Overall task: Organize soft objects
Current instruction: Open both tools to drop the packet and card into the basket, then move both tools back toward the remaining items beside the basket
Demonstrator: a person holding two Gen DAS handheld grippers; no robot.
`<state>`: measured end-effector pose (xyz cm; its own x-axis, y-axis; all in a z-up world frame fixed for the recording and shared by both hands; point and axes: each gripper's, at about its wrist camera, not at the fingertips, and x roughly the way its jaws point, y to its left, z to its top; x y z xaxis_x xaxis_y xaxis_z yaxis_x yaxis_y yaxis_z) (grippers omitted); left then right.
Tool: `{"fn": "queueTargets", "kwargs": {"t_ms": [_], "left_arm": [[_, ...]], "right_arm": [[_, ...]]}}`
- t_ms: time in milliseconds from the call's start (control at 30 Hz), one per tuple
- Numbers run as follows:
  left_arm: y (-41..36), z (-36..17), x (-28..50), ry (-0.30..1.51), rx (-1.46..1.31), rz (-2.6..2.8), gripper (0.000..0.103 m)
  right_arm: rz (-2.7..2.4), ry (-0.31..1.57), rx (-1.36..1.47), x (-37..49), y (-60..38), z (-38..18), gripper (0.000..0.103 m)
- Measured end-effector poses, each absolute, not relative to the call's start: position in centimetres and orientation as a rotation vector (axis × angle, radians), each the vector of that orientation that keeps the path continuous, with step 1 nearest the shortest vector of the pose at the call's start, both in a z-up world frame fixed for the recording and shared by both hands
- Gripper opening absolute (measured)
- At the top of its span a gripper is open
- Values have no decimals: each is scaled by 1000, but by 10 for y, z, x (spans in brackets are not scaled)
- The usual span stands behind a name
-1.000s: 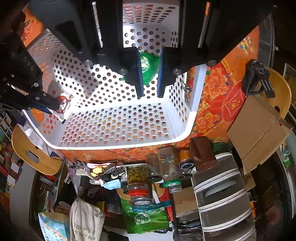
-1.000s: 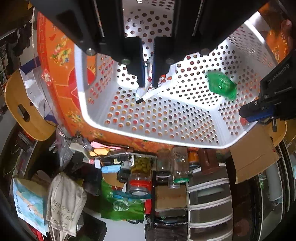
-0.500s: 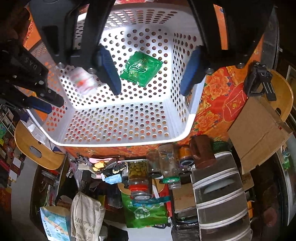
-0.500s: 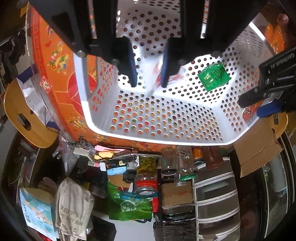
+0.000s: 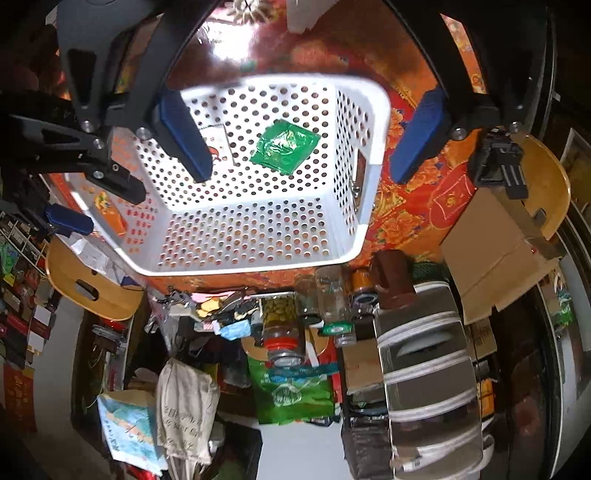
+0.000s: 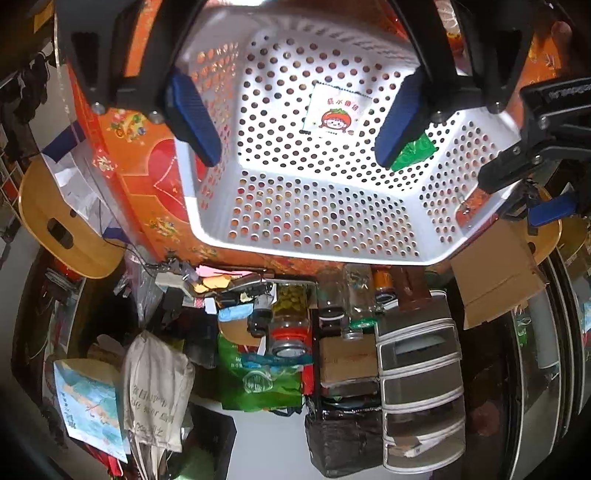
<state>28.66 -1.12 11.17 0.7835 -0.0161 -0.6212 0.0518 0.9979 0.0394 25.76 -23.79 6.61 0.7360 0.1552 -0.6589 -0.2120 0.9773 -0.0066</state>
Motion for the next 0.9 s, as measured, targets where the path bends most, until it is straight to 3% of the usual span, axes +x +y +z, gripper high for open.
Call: {"fn": "queueTargets", "kwargs": {"t_ms": [533,900], "left_arm": [[0,139,172,585,31,-85,103],[40,93,105,605,-30,-29,103]], "right_arm": [[214,628,-68,178,-256,94,93],[249,650,-1,123,-280,66,93]]}}
